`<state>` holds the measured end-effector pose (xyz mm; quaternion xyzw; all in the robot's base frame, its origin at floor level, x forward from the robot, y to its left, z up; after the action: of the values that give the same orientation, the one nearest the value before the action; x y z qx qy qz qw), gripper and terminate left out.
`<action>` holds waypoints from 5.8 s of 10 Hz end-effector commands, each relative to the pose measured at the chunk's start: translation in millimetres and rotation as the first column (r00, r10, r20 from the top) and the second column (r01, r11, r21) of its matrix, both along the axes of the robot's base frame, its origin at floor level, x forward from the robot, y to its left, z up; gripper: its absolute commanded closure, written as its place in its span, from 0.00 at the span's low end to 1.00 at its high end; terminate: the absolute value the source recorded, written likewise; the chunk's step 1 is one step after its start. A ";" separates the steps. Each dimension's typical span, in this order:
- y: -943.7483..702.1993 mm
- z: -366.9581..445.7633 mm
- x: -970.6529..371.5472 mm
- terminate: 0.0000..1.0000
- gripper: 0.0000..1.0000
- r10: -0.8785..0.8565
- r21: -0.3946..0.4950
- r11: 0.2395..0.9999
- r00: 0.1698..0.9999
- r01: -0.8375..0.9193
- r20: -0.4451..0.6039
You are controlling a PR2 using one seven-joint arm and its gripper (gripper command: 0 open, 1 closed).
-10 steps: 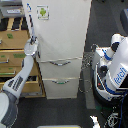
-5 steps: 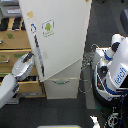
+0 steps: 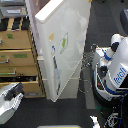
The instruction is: Opening the fridge
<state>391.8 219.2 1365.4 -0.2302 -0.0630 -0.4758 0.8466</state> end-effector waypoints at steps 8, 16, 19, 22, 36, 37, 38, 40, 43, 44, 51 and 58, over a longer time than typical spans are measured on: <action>-304.3 -207.9 354.0 0.00 0.00 0.254 0.399 0.874 0.961 -0.277 0.110; -680.1 92.6 -66.6 0.00 0.00 -0.338 0.182 0.938 0.900 0.296 0.277; -789.1 84.8 -174.6 0.00 0.00 -0.511 0.121 0.859 0.833 0.497 0.210; -757.0 -4.9 -89.2 0.00 0.00 -0.465 0.177 0.883 0.865 0.436 0.188; 26.6 -397.2 87.8 0.00 0.00 0.191 0.309 0.925 0.974 -0.220 0.123; 42.2 -435.0 75.5 0.00 0.00 0.317 0.298 0.896 0.944 -0.330 0.092; 49.3 -450.5 71.8 0.00 0.00 0.402 0.288 0.862 0.909 -0.417 0.111; 70.1 -460.8 66.6 0.00 0.00 0.571 0.195 0.798 0.819 -0.571 0.061; 87.3 -454.9 63.8 0.00 0.00 0.602 0.174 0.778 0.796 -0.603 0.066; 90.0 -452.0 67.4 0.00 0.00 0.608 0.170 0.774 0.791 -0.610 0.070; 62.3 -404.9 126.9 0.00 0.00 0.569 0.130 0.800 0.809 -0.586 0.144; 67.5 -405.9 130.8 0.00 0.00 0.579 0.135 0.793 0.803 -0.594 0.140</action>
<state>518.0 281.5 963.1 -0.1084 -0.1326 -0.2071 0.9632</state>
